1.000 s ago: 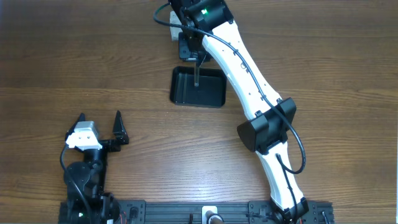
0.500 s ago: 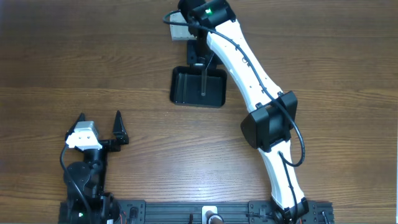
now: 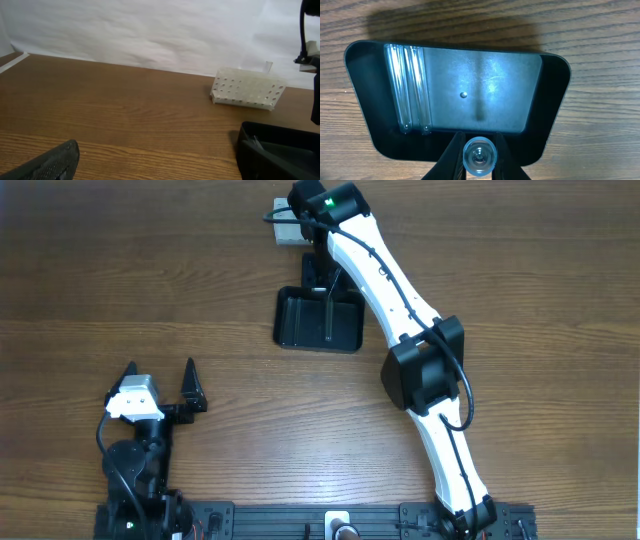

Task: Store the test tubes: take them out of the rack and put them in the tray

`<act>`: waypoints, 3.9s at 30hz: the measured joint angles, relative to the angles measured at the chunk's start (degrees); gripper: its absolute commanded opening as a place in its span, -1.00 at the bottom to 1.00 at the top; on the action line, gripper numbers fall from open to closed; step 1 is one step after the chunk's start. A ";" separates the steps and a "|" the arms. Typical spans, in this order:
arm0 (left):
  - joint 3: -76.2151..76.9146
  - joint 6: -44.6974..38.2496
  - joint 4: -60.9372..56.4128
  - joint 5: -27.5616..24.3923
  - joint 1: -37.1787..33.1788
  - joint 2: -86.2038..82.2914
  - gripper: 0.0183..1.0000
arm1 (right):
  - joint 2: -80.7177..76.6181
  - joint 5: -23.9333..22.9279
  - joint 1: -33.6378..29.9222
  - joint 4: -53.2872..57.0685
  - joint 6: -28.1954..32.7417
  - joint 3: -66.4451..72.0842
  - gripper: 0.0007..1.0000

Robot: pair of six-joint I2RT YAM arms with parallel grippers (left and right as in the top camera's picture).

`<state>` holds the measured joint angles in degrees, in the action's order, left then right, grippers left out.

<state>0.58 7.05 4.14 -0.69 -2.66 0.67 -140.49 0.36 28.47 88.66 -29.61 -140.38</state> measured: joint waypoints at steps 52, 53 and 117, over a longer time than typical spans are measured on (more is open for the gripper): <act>0.00 0.00 0.00 0.00 0.00 -0.04 1.00 | -8.52 0.35 -0.35 -2.62 -0.20 0.00 -0.60; 0.00 0.00 0.00 -0.02 0.00 -0.04 0.99 | -8.63 0.22 -0.37 -2.71 -0.22 0.00 -0.60; 0.00 0.00 0.00 -0.02 0.00 -0.04 1.00 | -2.32 -18.95 -6.99 -45.33 17.77 -3.52 0.84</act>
<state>0.58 7.05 4.14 -0.71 -2.66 0.62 -142.80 -18.59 21.47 43.33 -11.84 -143.90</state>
